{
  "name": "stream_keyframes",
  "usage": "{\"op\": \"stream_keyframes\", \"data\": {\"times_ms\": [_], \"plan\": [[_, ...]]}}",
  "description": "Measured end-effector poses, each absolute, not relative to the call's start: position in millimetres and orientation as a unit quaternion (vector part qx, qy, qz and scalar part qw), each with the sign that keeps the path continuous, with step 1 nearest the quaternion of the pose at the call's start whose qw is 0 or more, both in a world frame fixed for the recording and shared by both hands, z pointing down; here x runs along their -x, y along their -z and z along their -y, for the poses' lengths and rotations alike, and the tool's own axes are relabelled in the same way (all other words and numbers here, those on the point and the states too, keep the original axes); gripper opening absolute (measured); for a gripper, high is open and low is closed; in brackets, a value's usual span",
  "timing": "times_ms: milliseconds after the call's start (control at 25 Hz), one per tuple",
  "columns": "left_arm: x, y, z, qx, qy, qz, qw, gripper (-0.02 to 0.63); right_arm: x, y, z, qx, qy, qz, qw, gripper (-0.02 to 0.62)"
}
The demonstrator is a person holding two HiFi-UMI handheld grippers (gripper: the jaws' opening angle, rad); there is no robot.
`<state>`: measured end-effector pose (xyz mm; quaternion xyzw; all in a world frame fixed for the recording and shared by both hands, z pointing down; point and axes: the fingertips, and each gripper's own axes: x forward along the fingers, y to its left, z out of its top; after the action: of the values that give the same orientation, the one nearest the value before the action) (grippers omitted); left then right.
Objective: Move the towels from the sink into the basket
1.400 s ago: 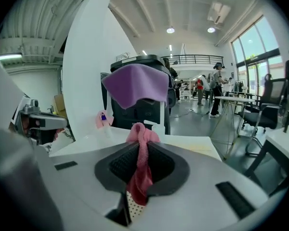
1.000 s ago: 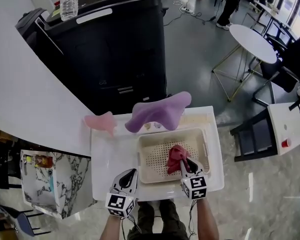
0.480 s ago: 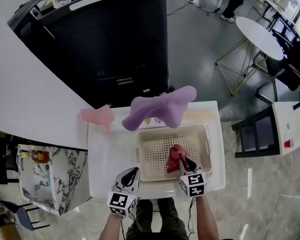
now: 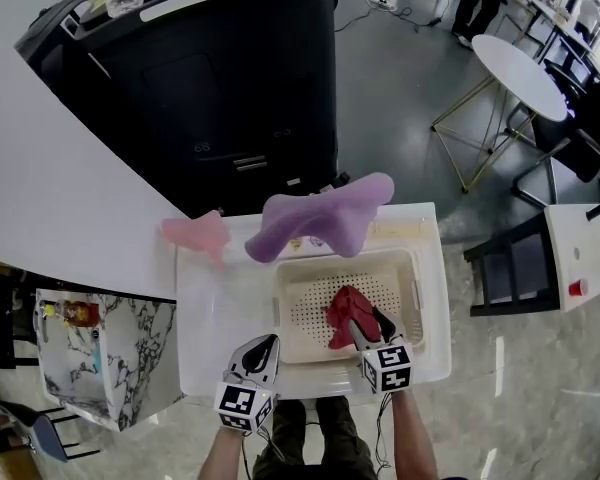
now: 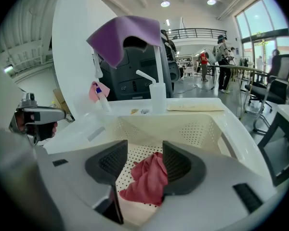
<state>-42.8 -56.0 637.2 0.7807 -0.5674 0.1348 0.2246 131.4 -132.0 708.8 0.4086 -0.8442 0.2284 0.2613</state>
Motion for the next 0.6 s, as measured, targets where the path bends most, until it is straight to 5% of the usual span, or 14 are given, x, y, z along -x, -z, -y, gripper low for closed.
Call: {"op": "stream_keyframes", "data": {"times_ms": [600], "plan": [[48.8,-610.2,55.5,-0.782,-0.123,0.576,0.205,0.003,-119.8,-664.7,128.0,-0.405,-0.195,0.863,0.228,0.245]]}}
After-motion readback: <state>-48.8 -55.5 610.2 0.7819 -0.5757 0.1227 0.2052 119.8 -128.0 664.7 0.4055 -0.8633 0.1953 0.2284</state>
